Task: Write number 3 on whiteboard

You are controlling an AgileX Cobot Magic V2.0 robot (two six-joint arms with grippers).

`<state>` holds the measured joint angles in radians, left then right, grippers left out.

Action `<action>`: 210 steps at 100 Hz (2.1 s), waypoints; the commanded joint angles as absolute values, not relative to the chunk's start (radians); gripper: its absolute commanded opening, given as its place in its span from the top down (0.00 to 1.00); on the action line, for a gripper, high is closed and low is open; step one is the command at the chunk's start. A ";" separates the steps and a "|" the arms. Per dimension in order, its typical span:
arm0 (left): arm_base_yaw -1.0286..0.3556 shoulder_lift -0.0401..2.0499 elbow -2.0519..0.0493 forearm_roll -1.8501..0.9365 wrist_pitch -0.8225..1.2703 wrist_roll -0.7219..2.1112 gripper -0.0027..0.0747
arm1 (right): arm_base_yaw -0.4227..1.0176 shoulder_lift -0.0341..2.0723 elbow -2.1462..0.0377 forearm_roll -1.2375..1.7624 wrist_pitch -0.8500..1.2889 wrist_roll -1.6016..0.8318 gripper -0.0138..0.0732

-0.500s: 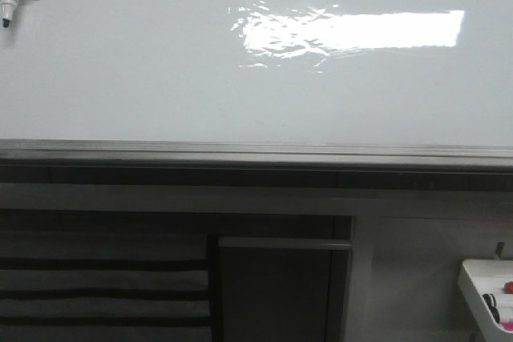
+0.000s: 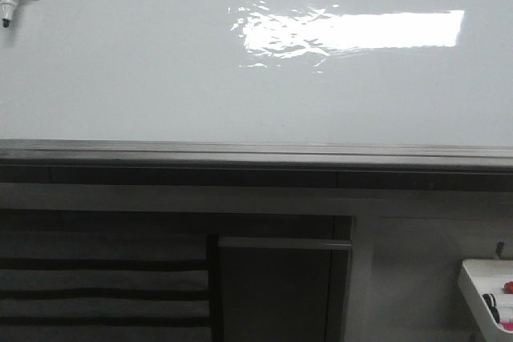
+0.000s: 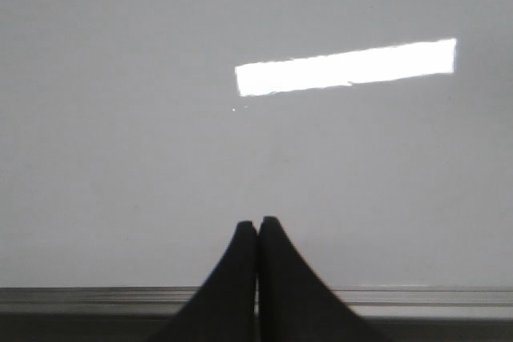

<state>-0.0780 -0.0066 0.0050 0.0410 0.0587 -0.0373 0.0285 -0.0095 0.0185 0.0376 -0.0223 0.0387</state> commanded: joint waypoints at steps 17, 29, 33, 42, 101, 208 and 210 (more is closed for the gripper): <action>-0.074 -0.038 0.008 0.041 -0.023 -0.049 0.99 | 0.023 -0.031 0.041 0.025 -0.095 0.035 0.93; -0.074 -0.038 0.008 0.041 -0.023 -0.049 0.99 | 0.023 -0.031 0.041 0.025 -0.095 0.035 0.93; -0.074 -0.038 0.008 0.041 -0.023 -0.049 0.99 | 0.023 -0.031 0.041 0.025 -0.095 0.035 0.93; -0.074 -0.038 0.008 0.034 -0.040 -0.051 0.99 | 0.023 -0.031 0.041 0.025 -0.095 0.035 0.93; -0.074 0.232 -0.516 0.000 0.350 -0.051 0.99 | 0.023 0.202 -0.432 0.000 0.337 0.035 0.93; -0.074 0.377 -0.591 0.126 0.390 -0.051 0.53 | 0.023 0.292 -0.520 -0.050 0.321 0.035 0.57; -0.076 0.377 -0.591 0.132 0.390 -0.051 0.45 | 0.023 0.292 -0.520 -0.050 0.321 0.035 0.51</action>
